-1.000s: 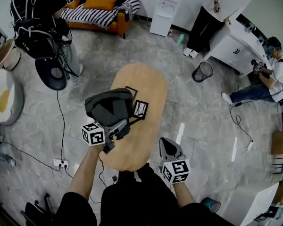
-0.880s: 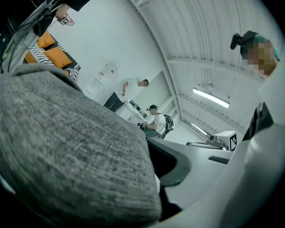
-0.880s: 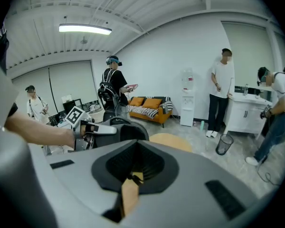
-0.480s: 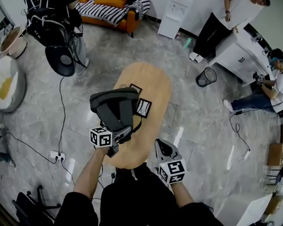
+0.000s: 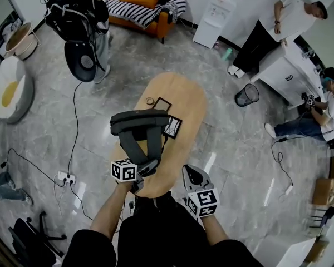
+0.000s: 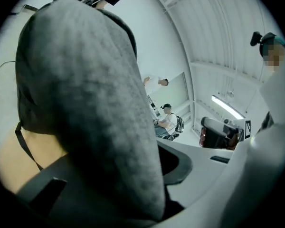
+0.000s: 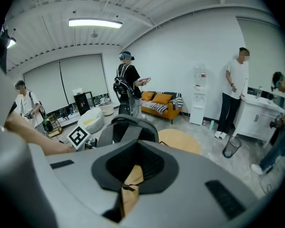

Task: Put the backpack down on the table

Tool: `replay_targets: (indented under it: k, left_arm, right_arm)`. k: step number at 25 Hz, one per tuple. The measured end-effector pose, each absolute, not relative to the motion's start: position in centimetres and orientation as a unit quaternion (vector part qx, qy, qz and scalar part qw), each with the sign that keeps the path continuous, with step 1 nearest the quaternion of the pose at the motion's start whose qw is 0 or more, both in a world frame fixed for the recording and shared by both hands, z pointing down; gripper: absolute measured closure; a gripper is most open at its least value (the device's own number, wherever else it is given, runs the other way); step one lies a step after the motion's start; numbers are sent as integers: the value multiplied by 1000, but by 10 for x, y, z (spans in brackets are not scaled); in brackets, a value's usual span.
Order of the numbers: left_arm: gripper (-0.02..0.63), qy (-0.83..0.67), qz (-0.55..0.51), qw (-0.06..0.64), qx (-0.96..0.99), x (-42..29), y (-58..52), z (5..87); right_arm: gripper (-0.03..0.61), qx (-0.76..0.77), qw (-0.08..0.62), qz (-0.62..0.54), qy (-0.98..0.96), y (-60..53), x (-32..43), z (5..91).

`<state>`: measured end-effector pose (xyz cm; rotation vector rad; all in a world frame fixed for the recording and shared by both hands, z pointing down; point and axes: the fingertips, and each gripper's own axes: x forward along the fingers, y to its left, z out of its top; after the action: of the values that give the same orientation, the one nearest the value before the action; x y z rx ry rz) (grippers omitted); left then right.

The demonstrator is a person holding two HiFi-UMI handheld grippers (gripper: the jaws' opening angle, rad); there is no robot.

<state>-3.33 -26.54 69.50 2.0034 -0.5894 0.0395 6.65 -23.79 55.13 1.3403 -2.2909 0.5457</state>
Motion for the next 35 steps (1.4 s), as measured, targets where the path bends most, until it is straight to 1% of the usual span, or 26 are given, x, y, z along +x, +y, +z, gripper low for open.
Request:
replay_targets:
  k: [3,7,8,9,11,12,15,18,22,30,31,32,33,34,35]
  left_arm:
    - [480,-256,20,515,818,-38,-254,707]
    - [477,-267,45,508,818,-45,-248,719]
    - [463,-275,50,505,817,-48,-249,722]
    - [436,-288,54,500,815,-53,-252,726]
    - [349,-325,63,487,808,-65,-256,734]
    - [326,-344,64,478,806,-71,-258,736]
    - [322,-389,66,459,796,-88,-262,740]
    - [314,-417,66,460,781,-102,-268,746]
    - [314,-448,34,469,760,-123,-274,745]
    - [318,-478,2,443,758,-145,-282,724]
    - [320,-486,0,433,759,-149,-287,718]
    - [371,-494,-1,416,763,-153,-292,709]
    - [508,-501,-5,393,771,-158,-301,696]
    - [558,-504,-16,370,780,-162,-312,679]
    - [560,-503,-30,351,789,-166,-326,662]
  right_arm:
    - [569,473,217,196,-831,-236,62,553]
    - [569,464,222,195,-835,-235,58,555]
    - [569,462,224,194,-836,-235,57,556]
    - [569,460,225,194,-837,-235,56,558]
    - [569,457,228,194,-838,-234,54,560]
    - [569,456,229,194,-838,-234,54,561]
    - [569,454,231,193,-838,-233,54,561]
    - [569,454,234,194,-837,-234,55,562]
    - [569,455,236,195,-836,-235,55,563]
    - [569,457,236,198,-834,-233,56,566]
    - [569,457,236,198,-834,-233,56,566]
    - [569,456,236,199,-835,-233,55,566]
    - [569,455,237,199,-835,-233,53,567]
    - [569,455,237,199,-835,-232,52,568]
    - [569,454,237,199,-835,-232,50,568]
